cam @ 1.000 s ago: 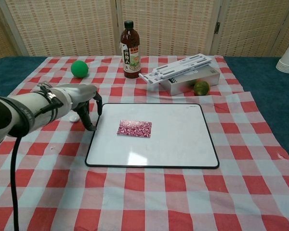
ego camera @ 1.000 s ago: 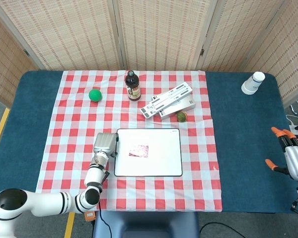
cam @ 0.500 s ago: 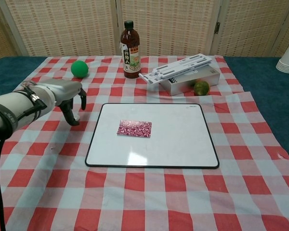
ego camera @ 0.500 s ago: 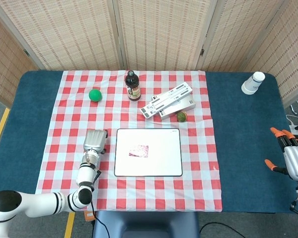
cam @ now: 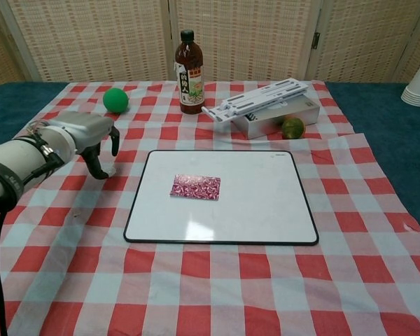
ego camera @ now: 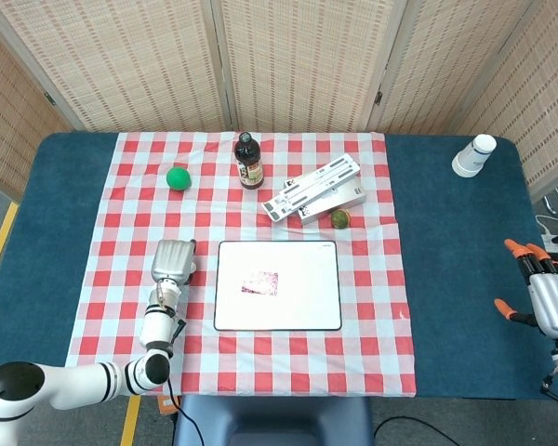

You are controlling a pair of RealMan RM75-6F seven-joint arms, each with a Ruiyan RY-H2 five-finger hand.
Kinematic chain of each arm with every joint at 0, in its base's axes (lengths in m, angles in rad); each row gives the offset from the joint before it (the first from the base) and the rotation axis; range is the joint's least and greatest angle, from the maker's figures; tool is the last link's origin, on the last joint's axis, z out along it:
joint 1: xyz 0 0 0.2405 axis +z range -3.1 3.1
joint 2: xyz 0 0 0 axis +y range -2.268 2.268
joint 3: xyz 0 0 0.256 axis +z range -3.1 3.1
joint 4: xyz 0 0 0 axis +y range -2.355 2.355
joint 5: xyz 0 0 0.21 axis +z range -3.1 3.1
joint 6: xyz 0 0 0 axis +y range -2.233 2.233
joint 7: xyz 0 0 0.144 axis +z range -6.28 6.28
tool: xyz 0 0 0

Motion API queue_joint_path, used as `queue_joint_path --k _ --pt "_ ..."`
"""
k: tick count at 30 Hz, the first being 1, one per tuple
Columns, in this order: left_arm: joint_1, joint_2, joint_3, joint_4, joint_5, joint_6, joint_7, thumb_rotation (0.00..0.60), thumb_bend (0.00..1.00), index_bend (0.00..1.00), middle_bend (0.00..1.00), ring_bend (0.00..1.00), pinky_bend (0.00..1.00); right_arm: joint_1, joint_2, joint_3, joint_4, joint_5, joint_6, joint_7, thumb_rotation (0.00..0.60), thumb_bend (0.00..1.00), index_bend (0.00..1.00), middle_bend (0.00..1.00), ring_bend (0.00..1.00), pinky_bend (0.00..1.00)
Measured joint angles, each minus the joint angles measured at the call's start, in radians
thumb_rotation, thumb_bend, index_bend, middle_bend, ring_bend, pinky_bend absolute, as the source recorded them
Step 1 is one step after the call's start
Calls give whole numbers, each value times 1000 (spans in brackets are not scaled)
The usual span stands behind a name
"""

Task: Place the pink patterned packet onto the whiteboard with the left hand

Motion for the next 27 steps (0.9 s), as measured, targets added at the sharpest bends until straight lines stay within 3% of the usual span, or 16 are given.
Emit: queue_joint_path --k 27 --pt "26 -5 -29 30 -7 -54 5 600 269 440 1000 1000 950 1 -2 2 0 6 -2 -5 600 154 83 138 0 256"
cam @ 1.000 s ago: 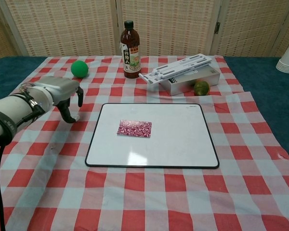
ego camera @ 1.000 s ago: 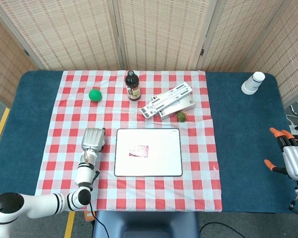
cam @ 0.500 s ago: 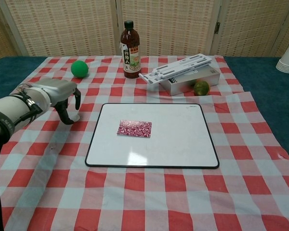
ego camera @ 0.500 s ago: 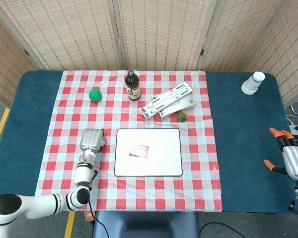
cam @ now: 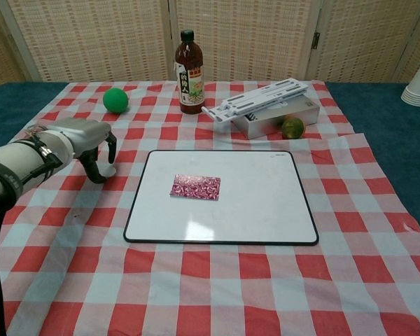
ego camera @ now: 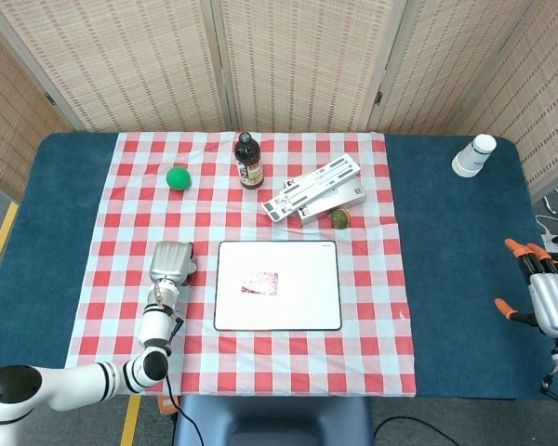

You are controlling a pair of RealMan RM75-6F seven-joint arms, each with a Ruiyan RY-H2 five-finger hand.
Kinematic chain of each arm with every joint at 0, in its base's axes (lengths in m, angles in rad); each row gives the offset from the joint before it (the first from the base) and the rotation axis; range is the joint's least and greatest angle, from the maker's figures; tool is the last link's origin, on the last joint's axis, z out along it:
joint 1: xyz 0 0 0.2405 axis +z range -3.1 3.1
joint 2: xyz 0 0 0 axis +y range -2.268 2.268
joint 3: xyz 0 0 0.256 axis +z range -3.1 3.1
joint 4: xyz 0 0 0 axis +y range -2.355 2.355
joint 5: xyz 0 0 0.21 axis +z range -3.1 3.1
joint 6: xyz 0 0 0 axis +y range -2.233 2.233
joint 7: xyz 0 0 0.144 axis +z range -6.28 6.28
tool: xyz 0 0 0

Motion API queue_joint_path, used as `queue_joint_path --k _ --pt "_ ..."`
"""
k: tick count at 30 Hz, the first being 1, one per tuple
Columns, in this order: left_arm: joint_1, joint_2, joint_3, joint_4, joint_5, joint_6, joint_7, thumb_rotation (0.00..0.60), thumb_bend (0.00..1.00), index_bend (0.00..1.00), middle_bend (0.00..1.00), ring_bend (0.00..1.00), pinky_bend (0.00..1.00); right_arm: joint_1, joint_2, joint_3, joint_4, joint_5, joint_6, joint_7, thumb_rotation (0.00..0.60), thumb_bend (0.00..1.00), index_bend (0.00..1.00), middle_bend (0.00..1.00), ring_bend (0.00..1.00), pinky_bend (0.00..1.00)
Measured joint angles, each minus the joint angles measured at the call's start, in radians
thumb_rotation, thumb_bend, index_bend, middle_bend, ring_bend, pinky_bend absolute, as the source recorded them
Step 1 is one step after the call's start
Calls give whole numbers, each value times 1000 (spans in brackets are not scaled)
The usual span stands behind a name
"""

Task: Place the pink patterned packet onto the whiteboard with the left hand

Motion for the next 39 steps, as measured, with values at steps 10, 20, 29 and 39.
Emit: queue_joint_path --k 10,20,29,39 --pt "-5 -1 -11 10 -18 -23 9 600 303 467 1000 1000 951 -2 -1 0 2 -3 6 1 600 154 82 138 0 256" --pt "-11 -2 -20 23 -33 -31 14 600 325 513 1000 1000 950 0 -4 1 4 -2 4 -3 600 154 82 138 0 256" --pt "-12 12 -24 2 -27 -22 14 600 325 518 1000 1000 951 0 -7 2 10 -4 6 1 600 154 82 138 0 256" --pt "-30 39 -46 -112 -17 33 35 600 325 519 1000 1000 951 0 -4 2 9 -7 9 8 600 154 82 138 0 256"
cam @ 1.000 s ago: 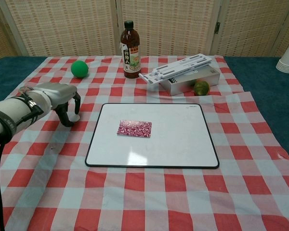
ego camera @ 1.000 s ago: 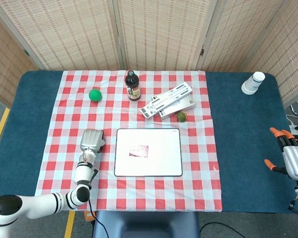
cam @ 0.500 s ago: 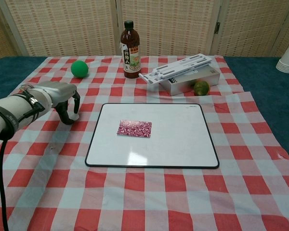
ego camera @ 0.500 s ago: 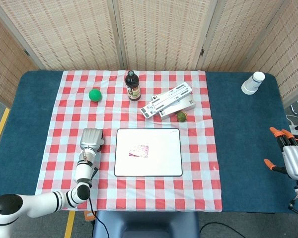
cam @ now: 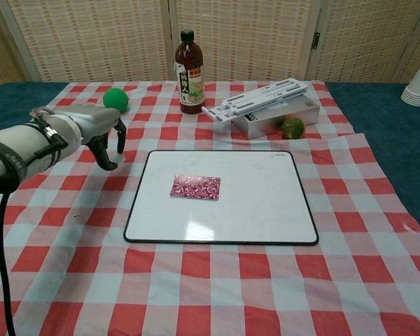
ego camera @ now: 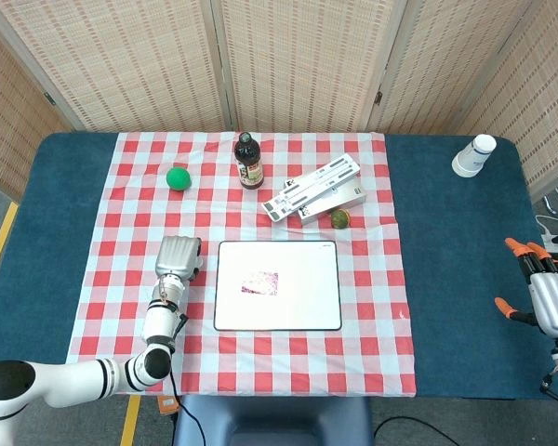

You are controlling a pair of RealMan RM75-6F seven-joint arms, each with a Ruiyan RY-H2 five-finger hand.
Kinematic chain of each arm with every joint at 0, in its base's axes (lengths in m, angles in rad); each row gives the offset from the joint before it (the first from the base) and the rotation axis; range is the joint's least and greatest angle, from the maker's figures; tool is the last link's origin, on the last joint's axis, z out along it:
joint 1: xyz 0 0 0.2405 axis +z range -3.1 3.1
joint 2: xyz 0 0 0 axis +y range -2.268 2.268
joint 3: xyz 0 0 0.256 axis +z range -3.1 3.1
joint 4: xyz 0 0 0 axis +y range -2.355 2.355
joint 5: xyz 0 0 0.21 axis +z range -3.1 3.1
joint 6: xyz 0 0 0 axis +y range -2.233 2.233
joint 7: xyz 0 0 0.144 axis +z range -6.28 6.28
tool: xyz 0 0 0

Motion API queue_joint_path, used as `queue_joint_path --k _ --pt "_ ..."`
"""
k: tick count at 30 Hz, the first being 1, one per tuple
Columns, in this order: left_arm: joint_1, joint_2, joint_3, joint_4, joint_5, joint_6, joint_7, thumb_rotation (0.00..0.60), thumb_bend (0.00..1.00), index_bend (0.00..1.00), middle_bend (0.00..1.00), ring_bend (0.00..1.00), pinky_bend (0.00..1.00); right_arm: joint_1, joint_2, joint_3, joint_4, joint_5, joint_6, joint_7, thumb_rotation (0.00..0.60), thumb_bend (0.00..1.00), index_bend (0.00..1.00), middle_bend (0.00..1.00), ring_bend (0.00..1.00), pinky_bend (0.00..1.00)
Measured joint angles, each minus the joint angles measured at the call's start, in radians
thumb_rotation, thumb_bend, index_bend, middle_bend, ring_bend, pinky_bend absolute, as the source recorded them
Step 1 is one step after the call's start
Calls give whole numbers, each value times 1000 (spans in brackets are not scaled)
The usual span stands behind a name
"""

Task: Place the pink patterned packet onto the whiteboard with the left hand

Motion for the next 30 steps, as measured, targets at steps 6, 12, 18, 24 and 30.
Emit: queue_joint_path --k 6,12,18,24,30 --pt "-32 -27 -16 -66 29 47 11 600 326 517 1000 1000 950 -2 4 0 2 -1 1 11 600 154 82 138 0 256" --pt "-74 -70 -40 -95 39 81 35 600 327 519 1000 1000 950 -7 9 3 5 -5 14 30 600 154 82 138 0 256" --pt "-94 -130 -40 -90 33 108 54 600 326 519 1000 1000 950 -9 13 2 9 -9 16 46 600 154 82 138 0 256" --pt "-110 -171 -43 -57 35 114 59 600 325 521 1000 1000 950 -11 15 -2 7 -18 20 51 600 154 82 138 0 256" --pt "-119 -205 -47 -22 30 106 61 600 325 524 1000 1000 950 -12 19 -2 8 -21 20 61 600 154 82 138 0 256"
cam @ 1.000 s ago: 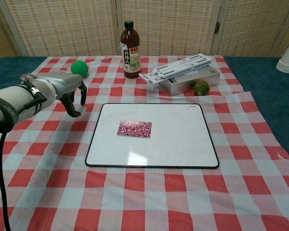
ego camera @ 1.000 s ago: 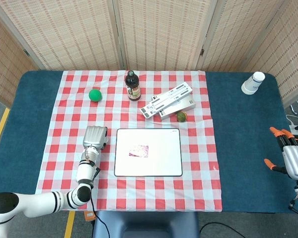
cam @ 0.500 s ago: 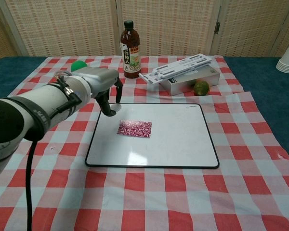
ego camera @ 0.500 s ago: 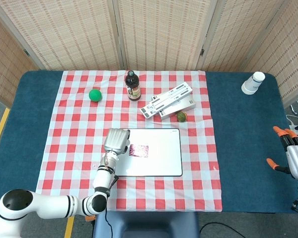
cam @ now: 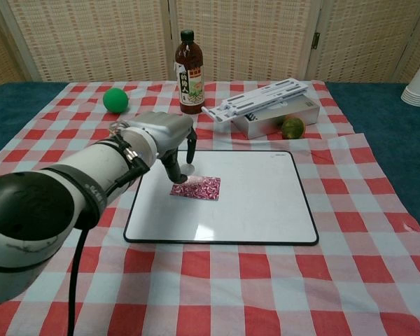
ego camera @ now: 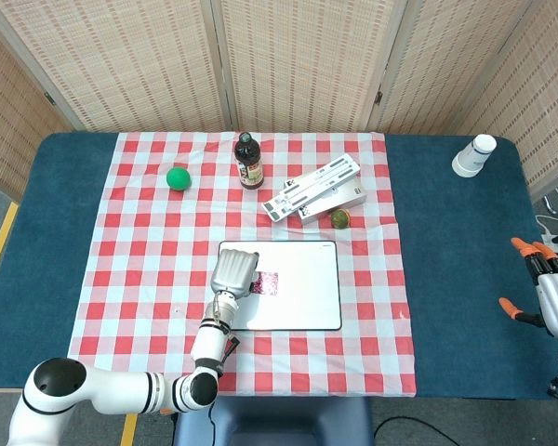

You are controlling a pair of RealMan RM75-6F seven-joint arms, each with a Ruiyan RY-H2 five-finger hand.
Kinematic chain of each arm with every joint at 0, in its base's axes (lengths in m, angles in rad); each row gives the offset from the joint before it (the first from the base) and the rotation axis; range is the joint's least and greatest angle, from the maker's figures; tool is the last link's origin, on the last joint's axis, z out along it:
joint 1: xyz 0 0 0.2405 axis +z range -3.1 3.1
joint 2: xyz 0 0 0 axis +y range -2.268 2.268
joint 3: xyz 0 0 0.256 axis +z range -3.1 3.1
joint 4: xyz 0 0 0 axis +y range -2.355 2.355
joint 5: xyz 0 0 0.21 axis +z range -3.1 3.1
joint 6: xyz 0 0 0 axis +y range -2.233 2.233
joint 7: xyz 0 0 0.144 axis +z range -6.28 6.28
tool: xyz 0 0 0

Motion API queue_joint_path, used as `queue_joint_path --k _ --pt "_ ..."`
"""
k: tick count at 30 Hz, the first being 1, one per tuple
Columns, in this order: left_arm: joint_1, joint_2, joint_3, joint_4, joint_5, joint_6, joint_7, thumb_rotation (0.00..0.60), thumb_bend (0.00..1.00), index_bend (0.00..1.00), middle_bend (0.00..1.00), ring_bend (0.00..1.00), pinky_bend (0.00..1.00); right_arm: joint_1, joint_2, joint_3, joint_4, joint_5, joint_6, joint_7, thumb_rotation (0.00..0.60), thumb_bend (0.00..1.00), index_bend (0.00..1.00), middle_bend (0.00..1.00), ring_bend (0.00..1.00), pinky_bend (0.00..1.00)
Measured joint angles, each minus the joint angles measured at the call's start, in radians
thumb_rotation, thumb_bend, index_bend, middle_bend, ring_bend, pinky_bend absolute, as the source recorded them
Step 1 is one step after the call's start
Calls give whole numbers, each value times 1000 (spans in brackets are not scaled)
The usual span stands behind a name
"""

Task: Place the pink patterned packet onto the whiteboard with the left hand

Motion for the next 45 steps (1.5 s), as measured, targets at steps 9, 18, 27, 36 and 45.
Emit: queue_joint_path --k 9,18,27,36,45 --pt "-14 -48 -12 27 -2 -4 6 600 325 525 1000 1000 950 -4 5 2 2 -1 7 18 600 154 82 138 0 256" --pt "-20 -64 -19 42 1 1 23 600 325 525 1000 1000 950 -7 11 1 5 -8 13 35 600 153 82 138 0 256" --pt "-19 -69 -27 84 -10 -24 26 600 326 526 1000 1000 950 -4 12 4 11 1 2 47 600 154 83 138 0 256" --pt "-8 -77 -25 107 -11 -43 16 600 325 525 1000 1000 950 -1 10 8 12 8 -4 45 600 154 83 138 0 256" --pt "-5 -79 -32 96 0 -33 13 600 325 525 1000 1000 950 0 10 10 13 13 -7 49 600 154 84 138 0 256"
